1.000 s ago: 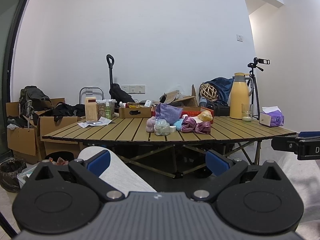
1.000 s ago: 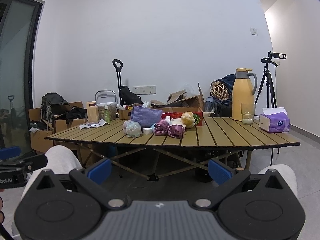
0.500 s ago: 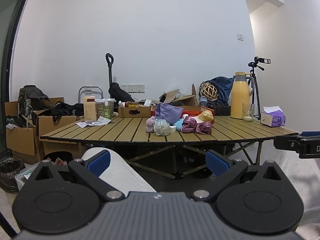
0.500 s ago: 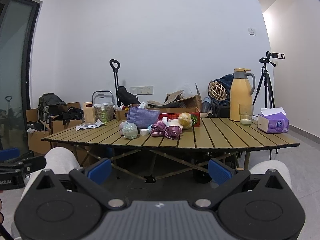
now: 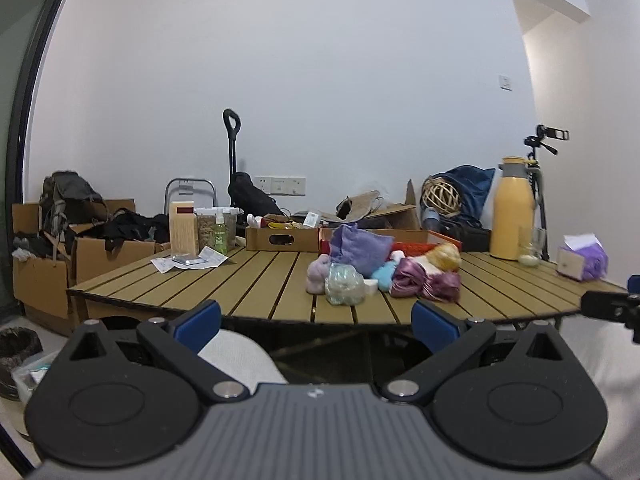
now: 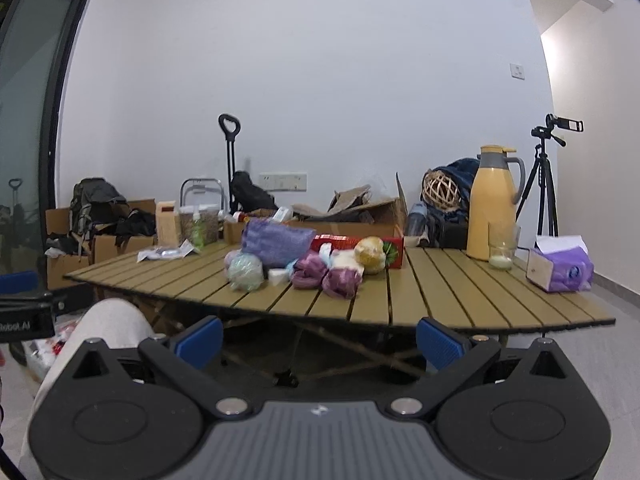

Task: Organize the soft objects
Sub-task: 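Lower the left tool onto the purple satin scrunchie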

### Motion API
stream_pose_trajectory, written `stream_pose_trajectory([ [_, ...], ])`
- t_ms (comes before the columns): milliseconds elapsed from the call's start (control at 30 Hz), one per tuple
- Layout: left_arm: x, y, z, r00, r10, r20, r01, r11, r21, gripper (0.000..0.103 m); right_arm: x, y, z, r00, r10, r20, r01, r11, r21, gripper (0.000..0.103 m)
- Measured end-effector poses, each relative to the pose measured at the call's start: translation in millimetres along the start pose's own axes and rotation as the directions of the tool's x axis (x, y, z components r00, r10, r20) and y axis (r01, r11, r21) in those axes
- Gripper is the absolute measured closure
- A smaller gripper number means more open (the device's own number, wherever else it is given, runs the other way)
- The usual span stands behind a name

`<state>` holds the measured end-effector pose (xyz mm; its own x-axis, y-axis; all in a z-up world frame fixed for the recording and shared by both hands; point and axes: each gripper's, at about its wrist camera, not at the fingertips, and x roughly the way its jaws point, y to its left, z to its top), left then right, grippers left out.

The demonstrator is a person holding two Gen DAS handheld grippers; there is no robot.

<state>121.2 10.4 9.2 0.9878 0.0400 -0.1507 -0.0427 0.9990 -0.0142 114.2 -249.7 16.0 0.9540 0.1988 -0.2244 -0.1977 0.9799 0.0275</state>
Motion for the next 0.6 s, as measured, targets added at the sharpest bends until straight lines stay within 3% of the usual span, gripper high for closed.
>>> stream_pose_trajectory([
  [133, 51.9, -4.2, 11.6, 0.998, -0.041, -0.038, 0.042, 0.999, 0.012, 0.0, 40.4, -21.4, 14.2, 0.994, -0.039, 0.099, 0.035, 0.998, 0.047, 0.0],
  [200, 81.7, -8.6, 16.0, 0.995, -0.069, -0.071, 0.07, 0.998, 0.01, 0.0, 64.5, -36.2, 17.3, 0.986, -0.028, 0.162, 0.009, 0.993, 0.114, 0.0],
  [333, 133.5, -18.8, 19.8, 0.989, -0.122, -0.078, 0.123, 0.992, 0.009, 0.0, 131.1, -54.3, 30.9, 0.996, 0.092, 0.013, -0.093, 0.982, 0.163, 0.0],
  [500, 199.2, -27.4, 25.0, 0.989, -0.11, -0.103, 0.113, 0.993, 0.025, 0.0, 193.1, -51.0, 36.9, 0.997, 0.074, -0.03, -0.072, 0.995, 0.076, 0.0],
  [600, 234.3, -23.6, 32.9, 0.989, -0.091, -0.117, 0.09, 0.996, -0.015, 0.001, 230.7, -51.1, 41.3, 0.994, 0.087, -0.064, -0.083, 0.995, 0.061, 0.001],
])
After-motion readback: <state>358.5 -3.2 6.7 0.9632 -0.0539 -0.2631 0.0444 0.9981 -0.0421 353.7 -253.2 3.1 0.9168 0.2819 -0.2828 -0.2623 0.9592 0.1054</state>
